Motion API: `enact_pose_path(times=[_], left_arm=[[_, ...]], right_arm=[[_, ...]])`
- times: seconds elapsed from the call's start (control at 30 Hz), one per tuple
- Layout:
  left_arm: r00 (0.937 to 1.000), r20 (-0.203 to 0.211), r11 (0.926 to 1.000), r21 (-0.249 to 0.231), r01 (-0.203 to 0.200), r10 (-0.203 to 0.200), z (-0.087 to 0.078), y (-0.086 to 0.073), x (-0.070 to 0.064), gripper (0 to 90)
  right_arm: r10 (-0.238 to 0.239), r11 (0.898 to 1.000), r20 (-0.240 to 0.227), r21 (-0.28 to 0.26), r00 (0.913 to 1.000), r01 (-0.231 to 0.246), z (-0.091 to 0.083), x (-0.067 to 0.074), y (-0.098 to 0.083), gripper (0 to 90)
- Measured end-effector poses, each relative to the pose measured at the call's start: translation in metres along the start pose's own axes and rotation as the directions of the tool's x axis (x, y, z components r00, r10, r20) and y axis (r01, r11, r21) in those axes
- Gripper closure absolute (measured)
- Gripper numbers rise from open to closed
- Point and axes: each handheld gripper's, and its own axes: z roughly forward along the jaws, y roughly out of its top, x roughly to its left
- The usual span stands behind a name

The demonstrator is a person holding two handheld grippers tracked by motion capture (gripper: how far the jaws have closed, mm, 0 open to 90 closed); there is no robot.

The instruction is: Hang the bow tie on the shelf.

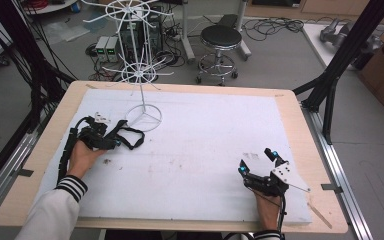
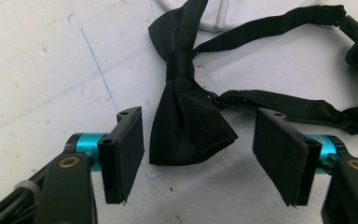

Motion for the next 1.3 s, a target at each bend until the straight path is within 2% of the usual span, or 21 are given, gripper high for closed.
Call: enact_pose_path(times=[0.33, 0.6, 0.7, 0.77, 0.87, 0.97, 1.13, 1.3], left_arm=[[0.9995, 0.019, 0.9996, 0.017, 0.023, -0.023, 0.0009, -0.0016, 0.0028, 48.3], [0.9993, 0.022, 0.9996, -0.003, 0.029, -0.029, -0.0006, -0.0010, 0.0028, 58.0], [0.9993, 0.020, 0.9994, -0.005, 0.033, -0.033, -0.0007, -0.0009, 0.0024, 65.7], [0.9993, 0.021, 0.9995, -0.001, 0.032, -0.032, -0.0010, -0.0007, 0.0023, 67.8], [0.9975, 0.024, 0.9977, 0.014, 0.067, -0.067, -0.0005, -0.0007, 0.0022, 75.1], [0.9963, 0.024, 0.9964, 0.021, 0.082, -0.083, -0.0003, -0.0008, 0.0027, 77.1], [0.9977, 0.018, 0.9978, 0.009, 0.065, -0.065, -0.0029, -0.0003, 0.0021, 81.5], [0.9983, 0.031, 0.9988, -0.003, 0.049, -0.049, -0.0042, -0.0010, 0.0019, 82.6]], right_arm=[[0.007, 1.000, 0.000, 0.002, 1.0000, -0.007, -0.0005, 0.0001, 0.0000, 2.9], [0.005, 1.000, 0.000, 0.001, 1.0000, -0.005, -0.0004, 0.0003, 0.0000, 2.9], [0.000, 1.000, 0.001, -0.002, 1.0000, 0.000, -0.0004, 0.0005, -0.0001, 3.0], [0.002, 1.000, 0.001, -0.002, 1.0000, -0.002, -0.0005, 0.0006, -0.0001, 2.9], [0.001, 1.000, 0.000, -0.001, 1.0000, -0.001, -0.0007, 0.0004, -0.0001, 2.9], [0.000, 1.000, 0.001, -0.003, 1.0000, 0.000, -0.0006, 0.0005, -0.0001, 2.9], [0.001, 1.000, 0.001, -0.003, 1.0000, -0.001, -0.0007, 0.0005, -0.0002, 3.0], [0.002, 1.000, 0.001, -0.002, 1.0000, -0.002, -0.0008, 0.0004, -0.0001, 3.0]])
